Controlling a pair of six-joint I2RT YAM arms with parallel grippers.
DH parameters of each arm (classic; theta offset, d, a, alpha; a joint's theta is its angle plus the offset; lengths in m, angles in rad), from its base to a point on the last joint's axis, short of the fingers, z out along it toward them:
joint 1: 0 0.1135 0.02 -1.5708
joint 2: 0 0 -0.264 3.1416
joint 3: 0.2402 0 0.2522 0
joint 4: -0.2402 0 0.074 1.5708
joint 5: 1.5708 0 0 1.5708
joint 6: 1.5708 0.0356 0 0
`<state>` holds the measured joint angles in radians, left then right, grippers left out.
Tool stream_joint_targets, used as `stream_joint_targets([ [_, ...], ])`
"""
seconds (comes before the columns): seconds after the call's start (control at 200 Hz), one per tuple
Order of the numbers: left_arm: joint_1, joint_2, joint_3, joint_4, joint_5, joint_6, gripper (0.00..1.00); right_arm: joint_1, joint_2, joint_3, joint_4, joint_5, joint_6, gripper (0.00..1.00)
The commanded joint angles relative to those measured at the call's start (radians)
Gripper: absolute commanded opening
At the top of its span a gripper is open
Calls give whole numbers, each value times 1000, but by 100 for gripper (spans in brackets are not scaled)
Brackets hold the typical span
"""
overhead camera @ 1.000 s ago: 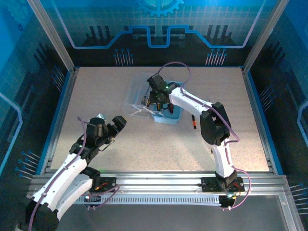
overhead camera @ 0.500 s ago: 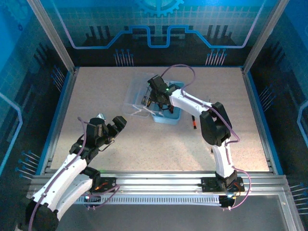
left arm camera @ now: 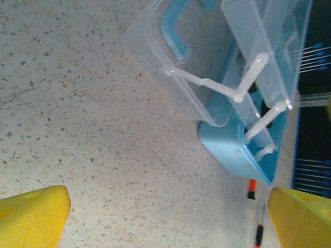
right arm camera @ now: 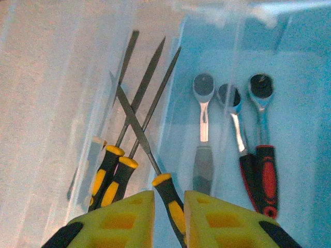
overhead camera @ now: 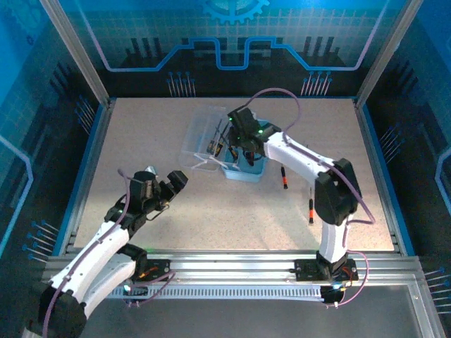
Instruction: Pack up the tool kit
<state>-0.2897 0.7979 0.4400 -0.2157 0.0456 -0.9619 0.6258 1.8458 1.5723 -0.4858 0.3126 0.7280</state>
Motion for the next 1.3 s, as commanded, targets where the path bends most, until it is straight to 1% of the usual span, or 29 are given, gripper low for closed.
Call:
stream_joint_targets([
  [0.0, 9, 77, 92, 24, 7, 97, 98, -58, -119, -89, -16, 4, -82, 23],
  [0.065, 9, 145, 166, 0, -3, 159, 98, -93, -184, -161, -42, 18, -112, 26],
  [0.14, 9, 219, 266, -61, -62, 218, 98, -157, -268, -266, -61, 24, -143, 29],
  [0.2, 9, 271, 331, -83, -120, 259, 99, -220, -328, -348, -75, -14, -177, 33],
  [0.28, 11, 345, 406, -79, -168, 319, 99, -299, -365, -417, -123, -88, -232, 37],
  [0.33, 11, 400, 463, -84, -198, 343, 99, -322, -378, -456, -145, -102, -261, 38],
  [0.415, 17, 512, 561, -98, -214, 378, 99, -332, -396, -533, -142, -110, -277, 42],
  [0.51, 26, 643, 675, -138, -210, 421, 99, -340, -390, -600, -107, -146, -273, 46],
  [0.625, 36, 767, 785, -172, -189, 481, 99, -342, -341, -619, -71, -188, -281, 47],
  [0.73, 40, 844, 860, -195, -154, 512, 99, -346, -277, -614, -36, -201, -292, 48],
  [0.86, 40, 883, 887, -194, -127, 514, 99, -354, -189, -587, -9, -227, -293, 47],
  [1.001, 40, 864, 833, -129, -35, 482, 99, -353, -121, -567, 7, -240, -292, 44],
  [1.076, 38, 856, 804, -104, 19, 464, 96, -354, -104, -564, 9, -223, -287, 41],
  [1.146, 37, 849, 782, -97, 55, 455, 95, -354, -96, -565, 15, -214, -289, 36],
  [1.231, 32, 838, 751, -82, 84, 444, 93, -353, -90, -567, 14, -193, -286, 24],
  [1.291, 29, 827, 730, -78, 95, 437, 93, -353, -94, -569, 17, -190, -283, 19],
])
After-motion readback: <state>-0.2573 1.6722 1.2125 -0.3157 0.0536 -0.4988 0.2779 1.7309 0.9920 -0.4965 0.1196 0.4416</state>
